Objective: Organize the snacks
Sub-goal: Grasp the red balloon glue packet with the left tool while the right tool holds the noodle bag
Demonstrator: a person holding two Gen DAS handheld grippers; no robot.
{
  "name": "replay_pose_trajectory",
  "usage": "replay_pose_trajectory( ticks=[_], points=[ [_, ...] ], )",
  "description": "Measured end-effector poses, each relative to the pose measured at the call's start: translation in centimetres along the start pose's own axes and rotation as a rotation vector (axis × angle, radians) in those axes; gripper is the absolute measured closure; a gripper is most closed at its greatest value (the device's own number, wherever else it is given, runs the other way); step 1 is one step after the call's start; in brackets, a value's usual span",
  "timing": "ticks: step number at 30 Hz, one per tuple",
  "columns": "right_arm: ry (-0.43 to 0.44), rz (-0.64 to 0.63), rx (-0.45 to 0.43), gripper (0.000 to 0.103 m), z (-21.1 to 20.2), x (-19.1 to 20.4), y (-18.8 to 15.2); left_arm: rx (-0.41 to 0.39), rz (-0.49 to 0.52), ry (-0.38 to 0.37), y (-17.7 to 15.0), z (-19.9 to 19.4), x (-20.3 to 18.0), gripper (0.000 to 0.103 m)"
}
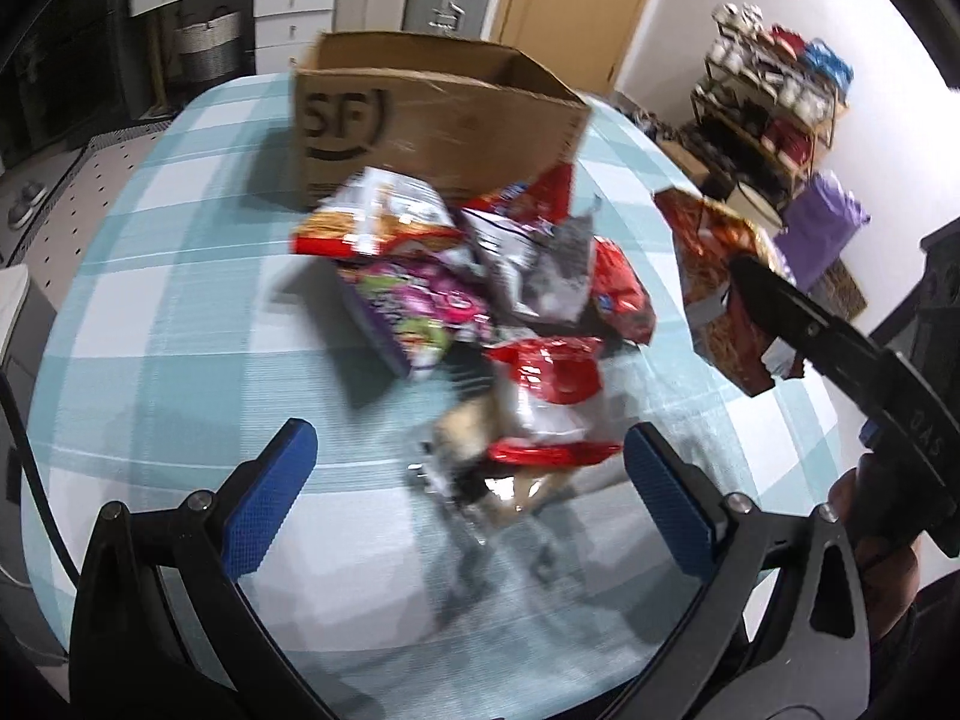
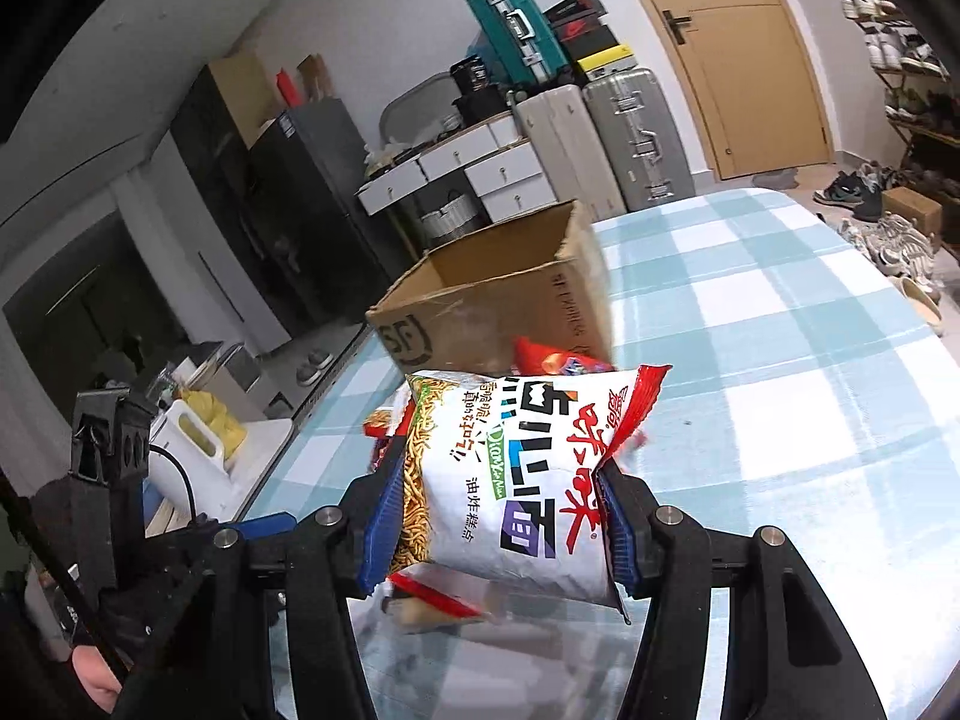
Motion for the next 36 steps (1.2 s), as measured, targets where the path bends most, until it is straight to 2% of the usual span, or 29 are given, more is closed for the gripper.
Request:
replay_pose_trajectory(
  ticks=[7, 12, 14, 20, 22, 23, 26, 27, 36],
  points=[
    [-0.015, 0.016, -0.022, 0.046, -1.6, -1.8, -0.7, 0.045, 0.053, 0.025, -0.8, 2.2, -3.0, 0.002],
    [-0.006, 0.041, -0.028, 0.046, -2.0, -2.8, -1.2, 0.059, 0.055, 0.053, -0.4, 4.1, -3.6, 0.003],
    [-0.007, 0.047, -0.022, 0.046, -1.9, -3.2, -1.4, 0.067, 0.053, 0.069, -0.3, 4.7, -3.7, 0.006],
    [-0.008, 0.074, -0.018, 0.046, -1.9, -4.2, -2.1, 0.081, 0.068, 0.09, -0.5, 6.2, -4.1, 0.03],
    [-0.005, 0.081, -0.016, 0.046, -1.8, -4.4, -2.2, 0.07, 0.075, 0.081, -0.6, 6.1, -4.5, 0.049],
    [-0.006, 0.084, -0.016, 0.046, -1.8, -4.5, -2.3, 0.063, 0.075, 0.075, -0.5, 6.1, -4.5, 0.055],
    [-0.004, 0.094, -0.013, 0.046, -1.6, -4.7, -2.4, 0.058, 0.057, 0.032, -0.1, 6.0, -3.9, 0.057],
    [-0.004, 0.096, -0.013, 0.046, -1.6, -4.7, -2.5, 0.054, 0.061, 0.023, 0.0, 6.0, -3.9, 0.063],
    [-0.006, 0.092, -0.013, 0.046, -1.5, -4.4, -2.1, 0.038, 0.087, -0.041, 0.1, 3.7, -3.8, 0.063]
  ],
)
Point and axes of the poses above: each gripper's, at about its wrist camera, not at the fingertips, and z roughly the way its jaws point, x to its left, y to its top, the point moved 8 cm from there along z, roughly the way its jaws point, and after that the axes turned 12 degrees about -z, right-handed, at the moved point
